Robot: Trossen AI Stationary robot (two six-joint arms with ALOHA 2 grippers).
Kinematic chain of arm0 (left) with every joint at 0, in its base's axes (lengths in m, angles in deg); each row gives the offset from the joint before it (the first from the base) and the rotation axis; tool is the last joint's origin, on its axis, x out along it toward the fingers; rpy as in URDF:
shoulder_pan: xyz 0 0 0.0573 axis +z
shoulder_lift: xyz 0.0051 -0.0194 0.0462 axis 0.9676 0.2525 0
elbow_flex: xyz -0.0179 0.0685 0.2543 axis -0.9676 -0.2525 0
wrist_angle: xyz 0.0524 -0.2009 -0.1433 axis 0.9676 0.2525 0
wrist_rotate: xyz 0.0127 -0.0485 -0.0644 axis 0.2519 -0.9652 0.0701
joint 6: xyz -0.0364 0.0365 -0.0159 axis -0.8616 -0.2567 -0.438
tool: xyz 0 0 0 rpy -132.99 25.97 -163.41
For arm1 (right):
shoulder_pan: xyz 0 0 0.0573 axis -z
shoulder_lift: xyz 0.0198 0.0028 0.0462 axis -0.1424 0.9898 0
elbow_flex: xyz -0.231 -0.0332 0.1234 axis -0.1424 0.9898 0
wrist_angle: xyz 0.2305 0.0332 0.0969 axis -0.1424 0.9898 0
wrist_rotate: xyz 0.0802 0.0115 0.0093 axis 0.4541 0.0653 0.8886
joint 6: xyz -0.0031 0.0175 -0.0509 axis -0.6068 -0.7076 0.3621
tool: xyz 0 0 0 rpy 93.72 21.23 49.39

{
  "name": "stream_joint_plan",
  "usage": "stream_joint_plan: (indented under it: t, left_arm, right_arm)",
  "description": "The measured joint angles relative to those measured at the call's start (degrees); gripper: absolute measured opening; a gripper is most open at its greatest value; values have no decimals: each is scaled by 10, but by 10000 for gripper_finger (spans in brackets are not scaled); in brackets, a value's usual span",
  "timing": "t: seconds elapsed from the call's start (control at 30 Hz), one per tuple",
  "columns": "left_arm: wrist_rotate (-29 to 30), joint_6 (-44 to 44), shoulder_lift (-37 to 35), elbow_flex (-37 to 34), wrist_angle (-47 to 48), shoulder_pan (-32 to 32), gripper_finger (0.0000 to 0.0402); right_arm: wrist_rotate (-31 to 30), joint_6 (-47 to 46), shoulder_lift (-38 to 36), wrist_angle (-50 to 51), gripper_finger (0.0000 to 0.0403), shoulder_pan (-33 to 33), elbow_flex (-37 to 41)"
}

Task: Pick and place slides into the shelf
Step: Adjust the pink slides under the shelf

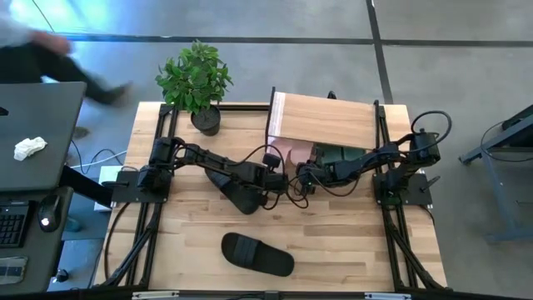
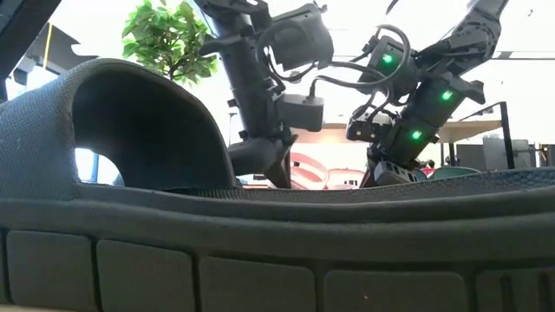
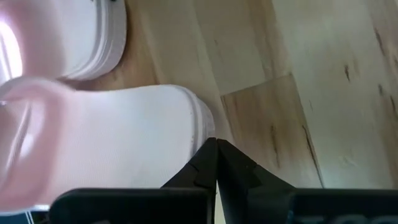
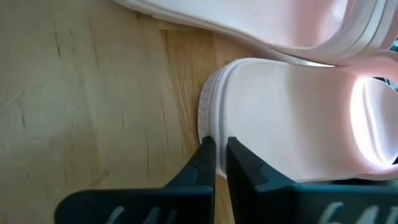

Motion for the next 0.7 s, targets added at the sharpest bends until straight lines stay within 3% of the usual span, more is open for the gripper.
stream_joint_plan:
  t: [0.37,0.7]
  left_arm:
    - [22,-59,0,0,-3,0,1]
    - [19,-66,0,0,-4,0,0]
  right_arm:
    - [9,6,-4,21,0,-4,0]
    - [49,-14,-80,137,0,-9,3]
